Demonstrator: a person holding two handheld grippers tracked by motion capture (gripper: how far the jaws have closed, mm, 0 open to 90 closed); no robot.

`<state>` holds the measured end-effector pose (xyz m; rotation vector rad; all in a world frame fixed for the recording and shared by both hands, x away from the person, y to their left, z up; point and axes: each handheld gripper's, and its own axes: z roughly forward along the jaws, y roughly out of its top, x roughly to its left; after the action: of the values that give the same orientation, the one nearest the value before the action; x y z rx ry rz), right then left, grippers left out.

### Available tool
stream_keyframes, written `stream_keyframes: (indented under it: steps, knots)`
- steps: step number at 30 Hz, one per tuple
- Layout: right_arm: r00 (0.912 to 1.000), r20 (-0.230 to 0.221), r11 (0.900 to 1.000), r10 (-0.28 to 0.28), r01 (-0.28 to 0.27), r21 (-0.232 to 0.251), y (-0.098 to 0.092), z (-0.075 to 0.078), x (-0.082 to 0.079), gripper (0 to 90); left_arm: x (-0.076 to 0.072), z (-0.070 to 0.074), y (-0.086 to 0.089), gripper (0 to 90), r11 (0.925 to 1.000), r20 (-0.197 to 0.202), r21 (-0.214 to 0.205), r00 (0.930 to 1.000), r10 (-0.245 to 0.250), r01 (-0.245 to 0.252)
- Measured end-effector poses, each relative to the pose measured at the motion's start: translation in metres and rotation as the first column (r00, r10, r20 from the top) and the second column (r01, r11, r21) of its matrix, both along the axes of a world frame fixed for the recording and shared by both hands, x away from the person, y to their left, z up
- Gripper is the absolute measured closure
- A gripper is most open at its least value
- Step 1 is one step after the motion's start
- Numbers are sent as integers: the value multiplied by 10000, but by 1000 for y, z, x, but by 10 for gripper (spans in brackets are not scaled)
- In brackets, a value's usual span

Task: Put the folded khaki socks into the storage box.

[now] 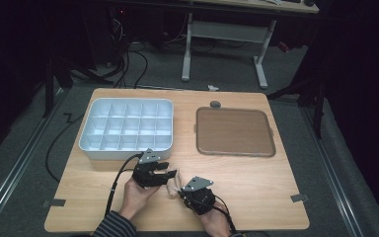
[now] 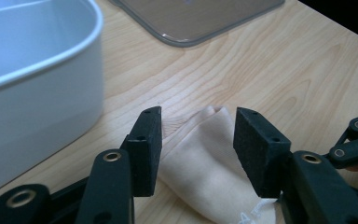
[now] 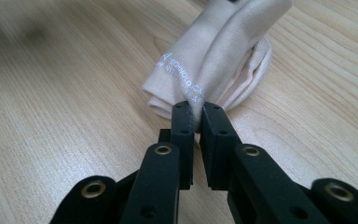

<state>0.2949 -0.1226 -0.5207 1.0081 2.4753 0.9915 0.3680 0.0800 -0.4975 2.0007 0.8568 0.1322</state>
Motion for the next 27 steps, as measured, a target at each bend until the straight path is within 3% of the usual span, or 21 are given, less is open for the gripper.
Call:
stream_keyframes:
  steps: [3,6,9,14,20,24,27]
  knots:
    - [10000,21,10000,17,-17,23,-1,1,-1,818,-1,-1,5,508,9998,-104,-112,9998,187,-188]
    - [10000,3,10000,3,-3,74,0,2,-1,791,-2,-5,7,476,9992,-460,-237,9984,322,-334]
    - [10000,41,9999,14,-14,127,0,2,-1,782,-2,-10,3,441,9996,-796,-73,9965,250,-256]
    - [9999,71,9998,75,-76,158,1,2,-1,783,-2,-15,-6,403,9990,-942,-151,9948,398,-414]
    - [10000,-27,10000,61,-61,72,1,0,0,793,0,-20,-15,389,9987,-1059,303,9934,443,-413]
    - [10000,-79,10000,24,-24,58,1,-1,1,800,1,-23,-19,398,9956,-1117,815,9922,561,-471]
    - [9999,-109,10000,-5,6,38,1,-2,2,802,1,-27,-25,410,9898,-825,1338,9947,611,-497]
